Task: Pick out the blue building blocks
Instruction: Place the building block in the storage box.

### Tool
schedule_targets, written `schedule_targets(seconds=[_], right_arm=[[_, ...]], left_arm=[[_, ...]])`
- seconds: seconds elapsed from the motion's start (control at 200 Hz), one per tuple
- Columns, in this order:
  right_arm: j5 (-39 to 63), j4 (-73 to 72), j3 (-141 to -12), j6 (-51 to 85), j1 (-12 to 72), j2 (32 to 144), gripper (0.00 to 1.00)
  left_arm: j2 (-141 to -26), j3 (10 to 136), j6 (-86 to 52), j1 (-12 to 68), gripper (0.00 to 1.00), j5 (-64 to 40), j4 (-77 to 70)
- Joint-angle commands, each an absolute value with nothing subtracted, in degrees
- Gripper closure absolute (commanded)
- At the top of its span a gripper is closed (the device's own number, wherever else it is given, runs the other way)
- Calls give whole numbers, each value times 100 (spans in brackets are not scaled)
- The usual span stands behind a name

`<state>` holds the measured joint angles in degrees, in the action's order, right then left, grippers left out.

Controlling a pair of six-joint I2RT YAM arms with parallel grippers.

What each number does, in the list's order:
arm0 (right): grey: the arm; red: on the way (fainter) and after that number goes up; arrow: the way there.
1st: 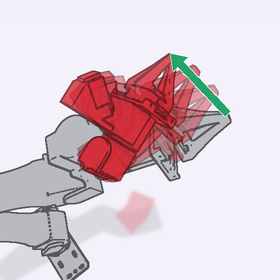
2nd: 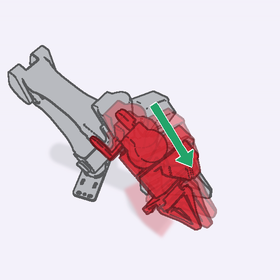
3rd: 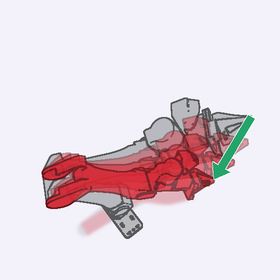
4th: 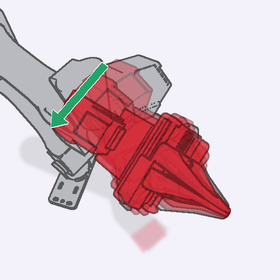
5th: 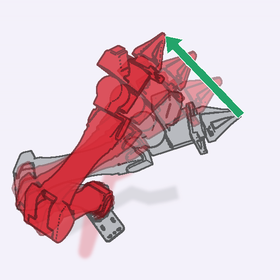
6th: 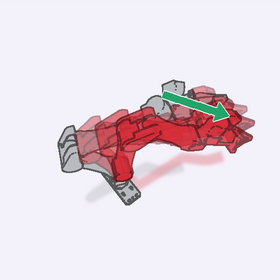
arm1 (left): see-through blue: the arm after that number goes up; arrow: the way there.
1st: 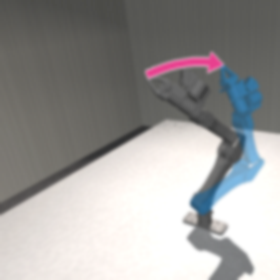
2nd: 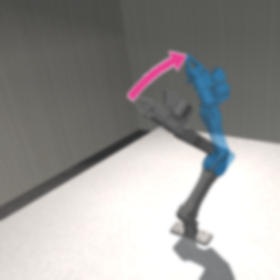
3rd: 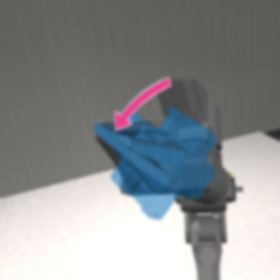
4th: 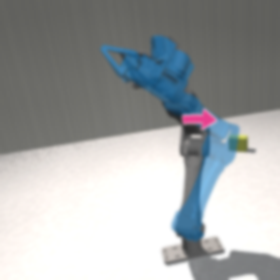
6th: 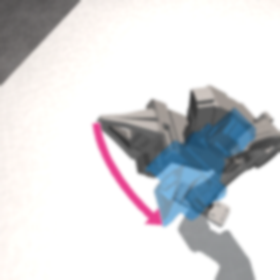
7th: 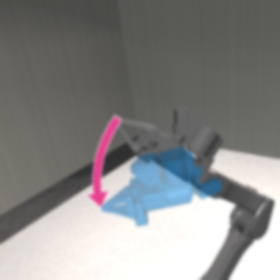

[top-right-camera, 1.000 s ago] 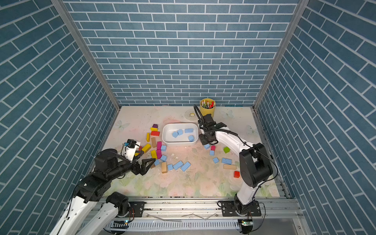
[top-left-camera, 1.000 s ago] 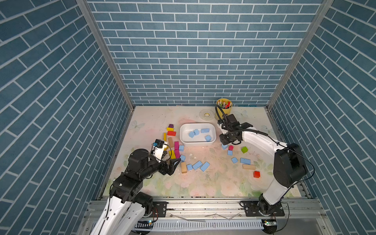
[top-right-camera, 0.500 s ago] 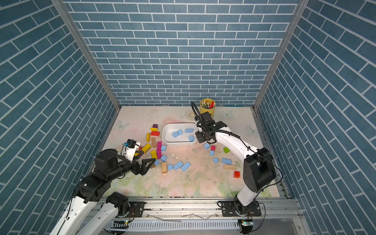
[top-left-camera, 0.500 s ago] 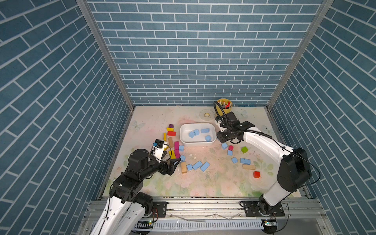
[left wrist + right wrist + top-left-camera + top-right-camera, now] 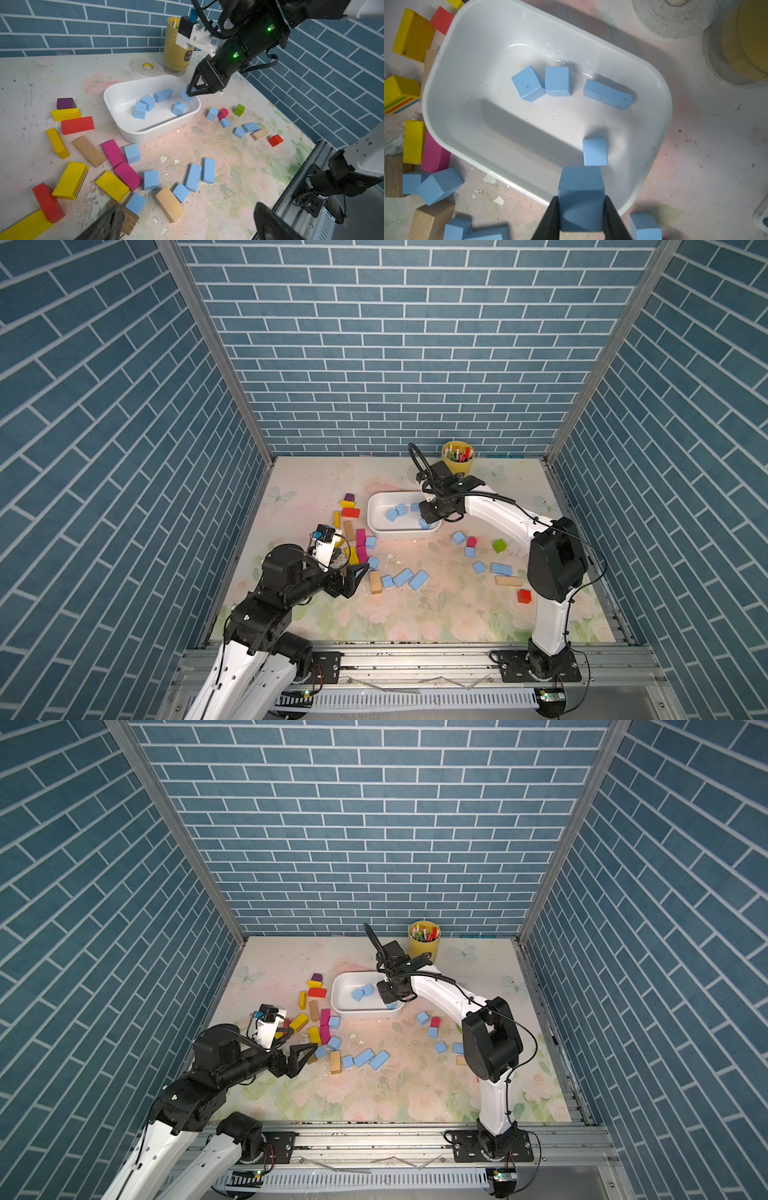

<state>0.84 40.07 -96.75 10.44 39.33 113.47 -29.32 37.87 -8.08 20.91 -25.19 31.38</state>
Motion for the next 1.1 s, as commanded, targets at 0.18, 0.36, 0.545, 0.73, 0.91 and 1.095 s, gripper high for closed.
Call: schedule_targets(seconds=[0.18,0.36,0.545,0.73,0.91,1.095], right_arm=[[250,4467,-11098,1488,4231,12359,83],[194,4608,-12088,1607,4376,13126,82],[231,4768,-13078,1796,4425,13783,82],[254,4823,-13781,1872,4448,14309,82],[264,4810,-14118,1933,4461,14629,78],[334,4742,-14224,2012,4465,14722,67]], left_arm=[[-2925,3719,-773,2073,1,-2569,3085],[-2909,3722,-773,2071,1,-2576,3080],[-2910,3710,-773,2073,1,-2585,3076],[-2903,3722,-773,2074,1,-2589,3076],[-2909,3709,-773,2073,1,-2602,3063],[-2909,3709,-773,2072,1,-2590,3067]])
